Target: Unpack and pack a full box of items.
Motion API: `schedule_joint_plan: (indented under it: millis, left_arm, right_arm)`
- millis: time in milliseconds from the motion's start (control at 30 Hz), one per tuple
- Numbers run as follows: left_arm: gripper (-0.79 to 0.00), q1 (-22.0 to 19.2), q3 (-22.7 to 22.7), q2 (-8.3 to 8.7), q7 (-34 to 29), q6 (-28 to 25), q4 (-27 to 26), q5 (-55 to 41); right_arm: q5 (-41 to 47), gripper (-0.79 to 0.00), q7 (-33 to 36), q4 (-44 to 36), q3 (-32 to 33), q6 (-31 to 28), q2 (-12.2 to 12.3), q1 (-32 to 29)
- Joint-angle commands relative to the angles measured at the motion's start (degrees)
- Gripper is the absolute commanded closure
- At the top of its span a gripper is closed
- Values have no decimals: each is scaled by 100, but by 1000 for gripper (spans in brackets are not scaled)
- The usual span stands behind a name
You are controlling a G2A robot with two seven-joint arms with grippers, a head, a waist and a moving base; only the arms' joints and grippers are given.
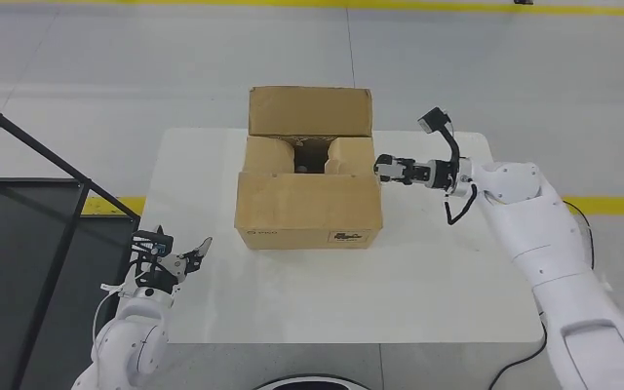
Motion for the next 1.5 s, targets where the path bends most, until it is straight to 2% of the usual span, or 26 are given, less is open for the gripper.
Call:
schedule_joint_plan:
  millis: [0,267,967,1367,1433,1467]
  left_arm:
    - [-785,0,0,0,0,0,0,0]
    - [-785,0,0,0,0,0,0,0]
    - [-785,0,0,0,0,0,0,0]
    - [-785,0,0,0,0,0,0,0]
    - [-785,0,0,0,0,0,0,0]
    - [-785,0,0,0,0,0,0,0]
  right_arm:
    - [24,-785,0,34,-23,2,-24,16]
    - [225,-785,53,-232,-68,54,-50,44]
    - [1064,-785,1097,-2167,86,1096,473,-400]
    - [1318,-785,1436,-2492,-36,1435,626,-613]
    - [1345,-686,1461,-2486,-95,1461,629,-638]
    - [1337,-591,1477,-2472,-133,1476,628,-650]
